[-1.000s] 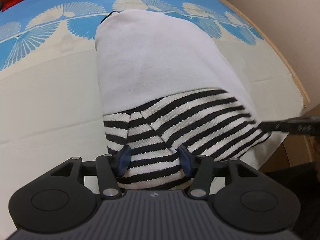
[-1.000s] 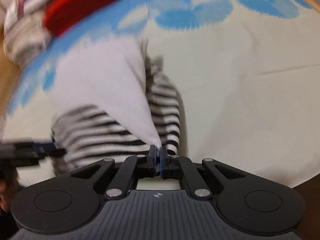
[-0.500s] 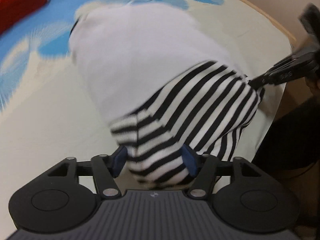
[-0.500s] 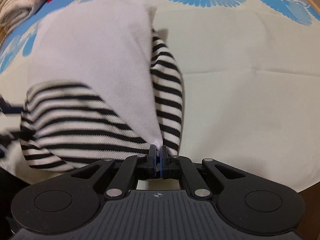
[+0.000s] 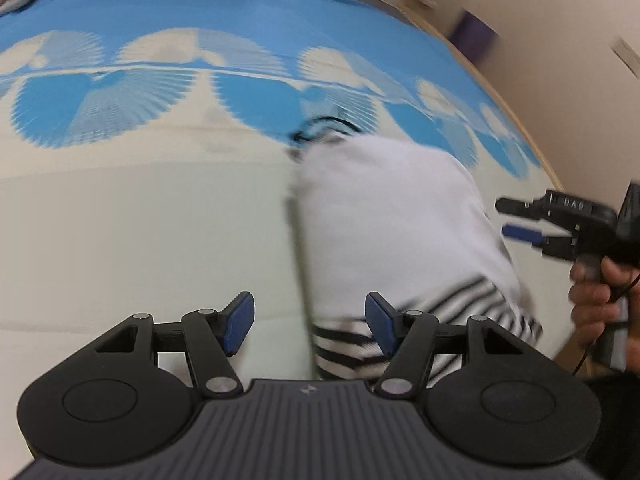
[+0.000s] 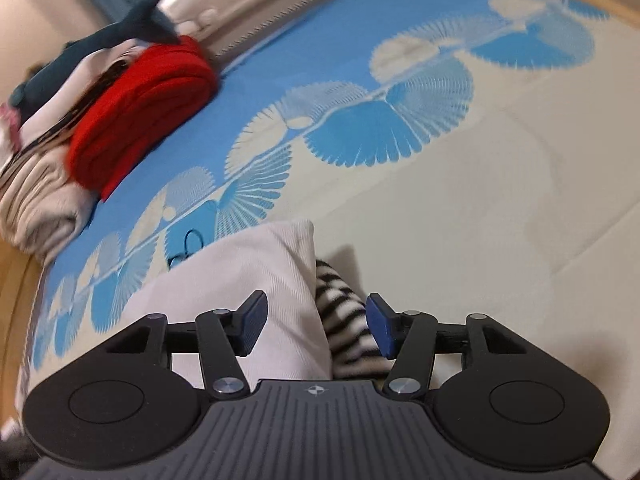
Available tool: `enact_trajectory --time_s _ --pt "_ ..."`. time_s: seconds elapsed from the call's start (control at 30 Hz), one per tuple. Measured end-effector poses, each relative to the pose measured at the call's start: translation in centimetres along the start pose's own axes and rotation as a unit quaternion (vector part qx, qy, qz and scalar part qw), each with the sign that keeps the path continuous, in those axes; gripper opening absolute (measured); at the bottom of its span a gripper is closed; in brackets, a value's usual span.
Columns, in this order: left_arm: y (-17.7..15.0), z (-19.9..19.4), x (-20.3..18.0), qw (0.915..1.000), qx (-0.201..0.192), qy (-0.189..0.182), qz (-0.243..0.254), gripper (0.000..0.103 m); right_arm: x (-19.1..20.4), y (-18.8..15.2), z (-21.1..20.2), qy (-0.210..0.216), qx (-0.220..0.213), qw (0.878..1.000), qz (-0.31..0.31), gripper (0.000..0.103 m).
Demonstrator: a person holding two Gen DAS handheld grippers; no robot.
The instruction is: Fold small clothes
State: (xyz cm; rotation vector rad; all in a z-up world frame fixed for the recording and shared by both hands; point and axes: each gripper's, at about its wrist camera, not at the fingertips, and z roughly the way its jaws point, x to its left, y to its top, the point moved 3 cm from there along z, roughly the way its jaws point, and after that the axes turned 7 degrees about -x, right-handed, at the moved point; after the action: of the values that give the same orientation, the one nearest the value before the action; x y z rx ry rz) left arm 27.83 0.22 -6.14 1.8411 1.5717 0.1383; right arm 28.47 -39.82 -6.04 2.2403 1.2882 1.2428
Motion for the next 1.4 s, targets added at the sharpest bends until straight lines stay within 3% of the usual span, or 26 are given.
enact_trajectory --time_s 0.13,0.17,0.2,0.23,0.3,0.33,0.37,0.43,0.47,0.53,0.63,0.7,0.77,0.87,0.93,0.97,1.03,1.1,1.23,1.33,1.4 --pt "0.8 0.3 0.7 0.9998 0.0 0.011 -0.015 0.068 0.4 -0.3 3.2 0.016 0.031 0.998 0.046 0.058" --pt "0.9 0.3 0.7 0.9998 -0.001 0.013 -0.012 0.068 0.9 -0.4 3.2 0.022 0.031 0.998 0.047 0.052" --pt "1.1 0.4 0.6 0.9998 -0.002 0.013 -0.011 0.068 1.5 -0.3 3.2 0.031 0.024 0.998 0.041 0.02" --pt "1.2 0.6 0.6 0.9999 -0.003 0.012 -0.011 0.068 2.3 0.0 2.7 0.042 0.003 0.999 0.025 0.001" --pt "1.4 0.7 0.6 0.9999 -0.005 0.01 -0.013 0.068 3.1 1.1 0.7 0.057 -0.069 0.996 0.021 0.002" --pt "1.6 0.9 0.5 0.9999 -0.005 0.009 -0.012 0.068 3.0 1.4 0.5 0.045 -0.087 0.995 0.017 0.002" --pt "1.7 1.0 0.3 0.9999 -0.005 0.008 -0.011 0.068 2.5 1.4 0.9 0.001 -0.085 0.996 0.008 0.002" --pt "1.7 1.4 0.0 1.0 -0.004 0.007 -0.006 0.068 0.3 0.4 3.1 -0.106 -0.027 0.994 0.006 0.002" --pt "1.7 1.6 -0.2 1.0 -0.003 0.007 -0.003 0.068 -0.4 -0.1 3.8 -0.128 -0.006 0.992 0.008 0.002" --pt "1.5 1.8 -0.6 1.0 -0.002 0.007 0.004 0.068 -0.5 -0.2 3.8 -0.143 -0.007 0.99 -0.002 0.003" --pt "1.3 1.7 -0.9 0.9999 -0.004 0.004 0.01 0.068 0.7 0.2 2.2 -0.131 -0.038 0.99 -0.046 0.01" --pt "1.3 1.6 -1.2 0.9999 -0.009 -0.002 0.006 0.068 1.0 0.3 0.3 -0.106 -0.058 0.991 -0.049 0.033" --pt "1.4 1.6 -1.4 0.9998 -0.015 -0.01 0.002 0.068 1.0 0.6 -1.6 -0.076 -0.072 0.993 -0.056 0.036" --pt "1.6 1.6 -2.1 0.9995 -0.021 -0.022 -0.004 0.068 2.1 -0.4 -3.1 0.016 -0.04 0.994 -0.1 0.036" --pt "1.7 2.0 -2.7 0.9993 -0.024 -0.026 -0.013 0.068 2.8 -2.3 -3.2 0.068 0.019 0.987 -0.145 0.039" --pt "1.7 2.3 -3.0 0.9992 -0.023 -0.028 -0.019 0.068 2.8 -3.6 -2.5 0.067 0.062 0.982 -0.168 0.045" --pt "1.8 2.9 -3.5 0.9989 -0.021 -0.029 -0.029 0.068 1.8 -6.5 -0.8 0.008 0.142 0.964 -0.226 0.046" --pt "1.9 3.6 -3.8 0.9988 -0.018 -0.027 -0.035 0.068 1.1 -7.6 -0.4 -0.014 0.167 0.953 -0.252 0.053" --pt "1.9 4.7 -3.6 0.9979 -0.01 -0.023 -0.059 0.069 -0.3 -5.5 -1.6 -0.007 0.158 0.969 -0.19 0.053" --pt "2.3 5.5 -2.8 0.9958 -0.006 -0.027 -0.087 0.074 0.0 -4.1 -2.9 -0.008 0.09 0.977 -0.194 0.055" --pt "2.7 6.4 -2.2 0.9929 -0.001 -0.033 -0.114 0.08 -0.5 -3.0 -2.9 -0.004 0.062 0.985 -0.161 0.068"
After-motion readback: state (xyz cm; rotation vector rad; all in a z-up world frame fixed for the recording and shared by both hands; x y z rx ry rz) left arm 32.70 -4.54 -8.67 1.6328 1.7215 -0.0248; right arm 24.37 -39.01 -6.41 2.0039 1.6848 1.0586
